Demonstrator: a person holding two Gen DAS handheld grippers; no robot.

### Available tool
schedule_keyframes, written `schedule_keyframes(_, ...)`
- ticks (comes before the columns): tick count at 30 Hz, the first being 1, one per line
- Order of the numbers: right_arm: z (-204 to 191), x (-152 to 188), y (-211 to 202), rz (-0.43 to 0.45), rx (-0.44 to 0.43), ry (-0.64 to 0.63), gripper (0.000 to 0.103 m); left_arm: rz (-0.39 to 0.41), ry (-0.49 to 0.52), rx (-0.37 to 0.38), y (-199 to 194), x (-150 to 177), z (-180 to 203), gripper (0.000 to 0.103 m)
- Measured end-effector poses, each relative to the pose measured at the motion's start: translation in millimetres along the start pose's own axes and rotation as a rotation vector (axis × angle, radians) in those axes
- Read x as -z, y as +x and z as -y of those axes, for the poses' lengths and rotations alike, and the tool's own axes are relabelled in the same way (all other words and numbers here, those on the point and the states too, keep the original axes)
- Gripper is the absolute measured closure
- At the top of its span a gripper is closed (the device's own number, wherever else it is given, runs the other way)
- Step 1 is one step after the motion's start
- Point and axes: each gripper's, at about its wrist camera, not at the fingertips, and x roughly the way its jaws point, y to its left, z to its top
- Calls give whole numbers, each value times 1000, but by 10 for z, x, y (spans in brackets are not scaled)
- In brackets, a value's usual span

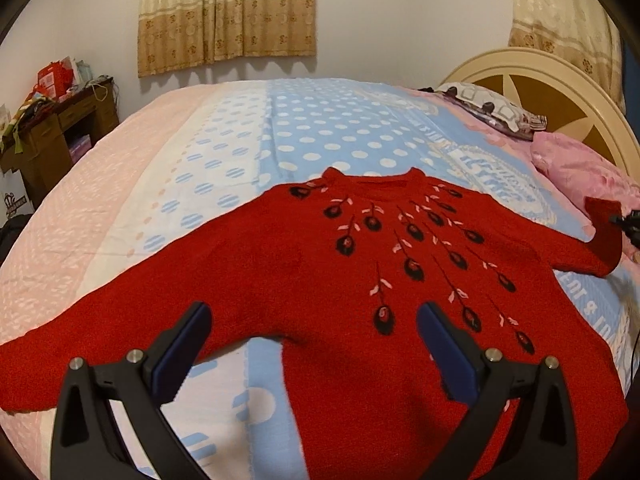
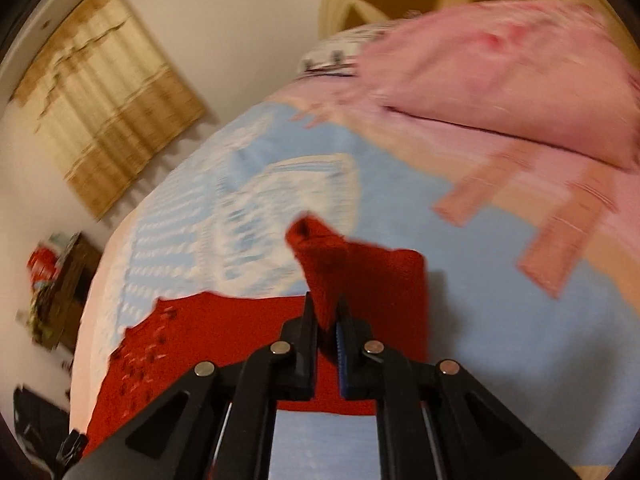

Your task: Fold small clothes

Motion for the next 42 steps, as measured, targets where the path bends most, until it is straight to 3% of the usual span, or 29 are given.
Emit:
schedule_keyframes(14,-1818,205,182,-79,-260,-242,97,6,-53,-3,-53,62,-293,0)
schedule_keyframes(22,-2770,677,308,-144,-391,-373,97,19,-61,-21,-77,17,-373,0)
schedule_keyframes(29,-3236,1409,655,-266,-389,-548,96,14,-66,-38,-98,1,-462,0)
schedule_keyframes(35,-3200,1742,677,-275,-346,-734,94,-5,-59,-10,-61,-33,-400,0)
schedule_keyframes(38,-3167,1850,555,-228,-298,-835,81,-29,-68,38,-7,-56,-301,0)
schedule_keyframes(40,-3155,1920,503,-210,-274,-876,49,-40,-54,57,10,-58,-188,0)
schedule_keyframes(42,-3117,1976,508,-220,-247,-893,49,-43,-26,69,15,-56,-59,0)
